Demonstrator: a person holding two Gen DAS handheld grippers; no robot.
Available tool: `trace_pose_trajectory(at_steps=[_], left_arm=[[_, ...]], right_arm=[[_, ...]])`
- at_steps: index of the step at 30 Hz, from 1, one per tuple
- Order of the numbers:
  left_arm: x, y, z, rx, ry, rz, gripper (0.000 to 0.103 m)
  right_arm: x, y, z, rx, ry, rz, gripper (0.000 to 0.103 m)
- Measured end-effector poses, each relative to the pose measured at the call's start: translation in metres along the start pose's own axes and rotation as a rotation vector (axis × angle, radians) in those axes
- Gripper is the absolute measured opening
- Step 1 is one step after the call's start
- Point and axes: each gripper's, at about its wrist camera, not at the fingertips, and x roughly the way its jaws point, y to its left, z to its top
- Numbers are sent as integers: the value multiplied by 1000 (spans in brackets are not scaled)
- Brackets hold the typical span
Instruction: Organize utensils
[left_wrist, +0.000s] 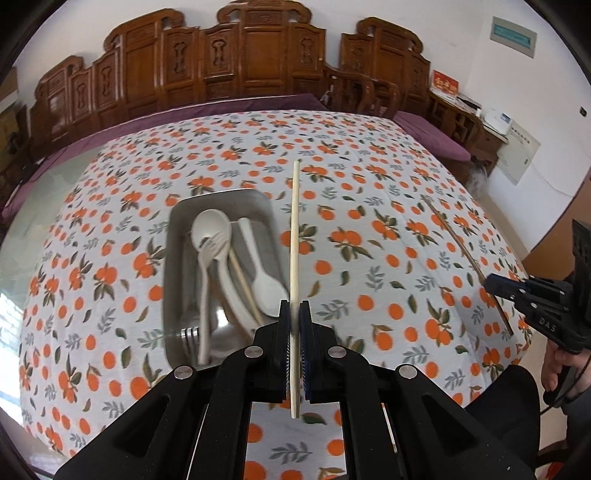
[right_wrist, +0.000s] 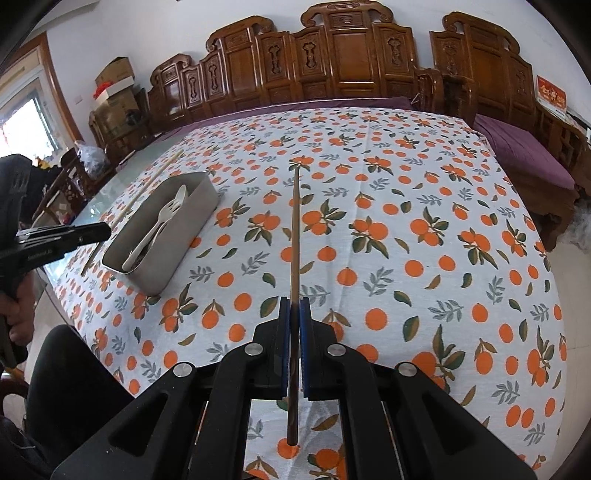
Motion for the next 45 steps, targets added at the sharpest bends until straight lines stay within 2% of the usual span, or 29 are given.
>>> trace_pose_trajectory(at_steps=[10,18,30,36,45], left_arm=[[25,31,-2,-42,36,44,4],[47,40,-1,-46,74,34,4],[64,45,11,-35,89,11,4],[59,52,12,-37,79,-2,4],[24,75,11,-61,27,3,4]], right_arm=[[-3,15,10,-32,-11,5,6],[4,28,16,-24,-2,17,6],[21,56,26,-40,31,28,6],[31,74,34,-63,42,36,6],[47,107,52,-101,43,76,6]])
